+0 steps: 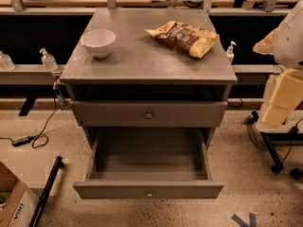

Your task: Close middle drawer

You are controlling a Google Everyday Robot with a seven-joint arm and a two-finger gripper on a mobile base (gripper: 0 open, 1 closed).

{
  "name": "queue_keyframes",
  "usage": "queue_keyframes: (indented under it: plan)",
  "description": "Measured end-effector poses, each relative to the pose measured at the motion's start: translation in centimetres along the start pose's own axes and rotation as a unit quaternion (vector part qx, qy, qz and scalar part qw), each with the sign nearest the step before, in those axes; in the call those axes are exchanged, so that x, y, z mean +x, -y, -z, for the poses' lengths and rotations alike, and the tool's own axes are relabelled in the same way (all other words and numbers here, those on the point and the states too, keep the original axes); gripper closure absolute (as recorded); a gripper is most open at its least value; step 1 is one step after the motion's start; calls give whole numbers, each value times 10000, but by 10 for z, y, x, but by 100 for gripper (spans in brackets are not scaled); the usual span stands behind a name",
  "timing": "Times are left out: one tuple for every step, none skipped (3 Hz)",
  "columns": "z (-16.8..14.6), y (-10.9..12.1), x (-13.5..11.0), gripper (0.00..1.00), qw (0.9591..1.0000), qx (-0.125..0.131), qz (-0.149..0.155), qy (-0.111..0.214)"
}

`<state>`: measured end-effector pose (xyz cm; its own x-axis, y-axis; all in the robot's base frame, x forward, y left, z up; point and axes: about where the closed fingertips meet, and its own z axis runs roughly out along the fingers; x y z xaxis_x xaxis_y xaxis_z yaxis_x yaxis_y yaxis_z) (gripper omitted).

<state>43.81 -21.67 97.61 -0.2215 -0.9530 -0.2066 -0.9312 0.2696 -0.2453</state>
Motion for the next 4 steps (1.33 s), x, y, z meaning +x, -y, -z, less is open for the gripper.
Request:
queue_keyframes:
  plan:
    - [0, 0, 0, 0, 10000, 0, 0, 0]
    - [2, 1, -1, 13, 10000, 42, 4, 13]
    - [-17, -4, -3, 36, 9999, -80, 18, 86]
    - [-99, -23, 6, 74, 9985, -405, 132, 348]
